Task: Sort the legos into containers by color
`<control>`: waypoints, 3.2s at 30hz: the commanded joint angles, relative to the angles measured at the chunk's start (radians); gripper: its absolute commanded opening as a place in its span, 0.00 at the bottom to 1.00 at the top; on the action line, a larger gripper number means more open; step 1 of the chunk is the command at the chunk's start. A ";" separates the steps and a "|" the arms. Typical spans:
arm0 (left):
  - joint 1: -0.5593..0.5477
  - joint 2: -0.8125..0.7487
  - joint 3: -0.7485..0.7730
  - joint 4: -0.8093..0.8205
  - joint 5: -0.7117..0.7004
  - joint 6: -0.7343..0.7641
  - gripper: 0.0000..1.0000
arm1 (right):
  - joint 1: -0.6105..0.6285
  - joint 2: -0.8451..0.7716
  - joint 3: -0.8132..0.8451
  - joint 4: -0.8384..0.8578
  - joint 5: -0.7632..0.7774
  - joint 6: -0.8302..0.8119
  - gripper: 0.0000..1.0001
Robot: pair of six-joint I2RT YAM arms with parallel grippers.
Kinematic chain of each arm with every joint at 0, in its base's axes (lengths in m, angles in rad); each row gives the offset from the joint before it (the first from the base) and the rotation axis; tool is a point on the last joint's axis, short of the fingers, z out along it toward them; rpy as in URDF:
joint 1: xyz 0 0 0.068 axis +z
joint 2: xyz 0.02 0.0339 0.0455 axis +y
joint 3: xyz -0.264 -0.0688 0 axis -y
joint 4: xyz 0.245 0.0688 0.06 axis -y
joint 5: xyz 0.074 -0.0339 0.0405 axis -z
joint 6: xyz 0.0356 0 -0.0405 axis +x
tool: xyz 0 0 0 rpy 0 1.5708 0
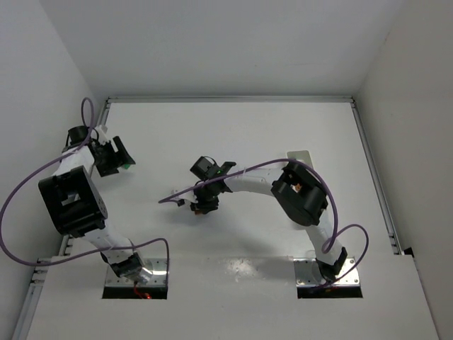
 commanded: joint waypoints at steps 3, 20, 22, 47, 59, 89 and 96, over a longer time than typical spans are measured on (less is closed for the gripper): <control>-0.089 0.066 0.117 0.103 -0.110 0.016 0.79 | 0.004 0.022 -0.016 0.044 0.071 0.024 0.16; -0.143 0.233 0.266 -0.017 -0.281 0.350 0.76 | -0.042 -0.043 -0.036 0.033 0.022 0.073 0.09; -0.143 0.242 0.266 -0.026 -0.259 0.377 0.76 | -0.042 -0.043 -0.036 0.033 0.022 0.073 0.09; -0.143 0.385 0.365 -0.116 -0.097 0.638 0.29 | -0.060 -0.043 -0.009 0.006 0.022 0.122 0.08; -0.245 -0.063 0.034 0.035 0.179 0.468 0.19 | -0.293 -0.335 -0.022 -0.036 0.042 0.300 0.02; -0.880 0.061 0.331 0.299 0.164 -0.005 0.19 | -0.930 -0.765 -0.521 -0.263 0.085 0.274 0.02; -0.880 0.070 0.331 0.299 0.154 -0.005 0.19 | -0.954 -0.682 -0.510 -0.215 0.074 0.254 0.04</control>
